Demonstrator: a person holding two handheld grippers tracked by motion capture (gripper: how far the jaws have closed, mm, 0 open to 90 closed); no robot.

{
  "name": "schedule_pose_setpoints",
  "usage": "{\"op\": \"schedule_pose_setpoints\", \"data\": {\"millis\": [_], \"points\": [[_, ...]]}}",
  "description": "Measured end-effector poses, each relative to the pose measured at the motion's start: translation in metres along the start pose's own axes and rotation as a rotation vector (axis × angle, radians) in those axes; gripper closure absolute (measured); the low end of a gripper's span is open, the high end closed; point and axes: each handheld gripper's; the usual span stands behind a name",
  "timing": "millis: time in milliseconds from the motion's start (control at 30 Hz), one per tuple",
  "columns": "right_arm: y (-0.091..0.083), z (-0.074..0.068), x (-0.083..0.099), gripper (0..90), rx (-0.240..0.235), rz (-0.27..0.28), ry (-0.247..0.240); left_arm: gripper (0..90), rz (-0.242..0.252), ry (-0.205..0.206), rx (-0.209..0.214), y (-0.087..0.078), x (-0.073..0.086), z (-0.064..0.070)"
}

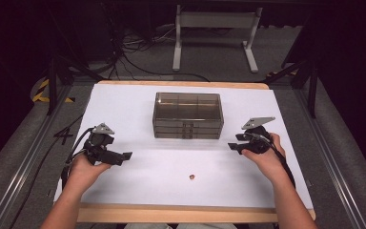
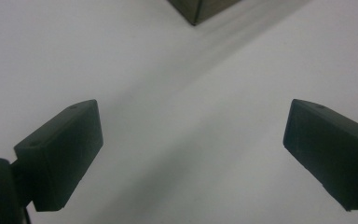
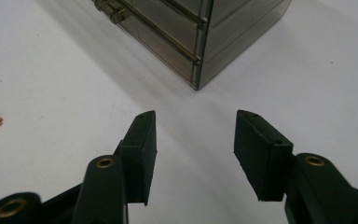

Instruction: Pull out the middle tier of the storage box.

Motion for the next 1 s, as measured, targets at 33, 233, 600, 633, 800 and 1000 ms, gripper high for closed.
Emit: {"op": "schedule_pose_setpoints", "data": {"millis": [33,233,600,633,800,1000], "points": [[-0.001,0.000,0.001,50.0,-0.004,0.005,0.001,4.6,0.008,0.003,0.000,-0.001,0.000,0.002],[-0.002,-0.002,-0.002,50.2,-0.026,0.033,-0.005,4.6,0.030,0.003,-0.001,-0.008,-0.002,0.002],[0.000,-0.011,0.000,51.7,0.058,0.076,-0.089,4.9,0.042,-0.008,-0.003,-0.011,-0.001,0.000],[-0.001,-0.011,0.000,51.8,0.070,0.083,-0.096,4.9,0.043,-0.009,-0.003,-0.011,-0.001,-0.001],[-0.003,-0.014,0.006,53.2,0.122,0.123,-0.132,5.0,0.041,-0.011,-0.006,-0.012,0.000,-0.002],[0.002,-0.017,0.016,53.1,0.146,0.145,-0.156,5.1,0.042,-0.009,-0.009,-0.012,0.000,-0.002]]}}
Point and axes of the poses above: each handheld gripper's, and its own axes: y roughly forward along the jaws, x roughly out of its underside, z roughly to its right, and after that the axes turned 6 degrees about -x, right-handed
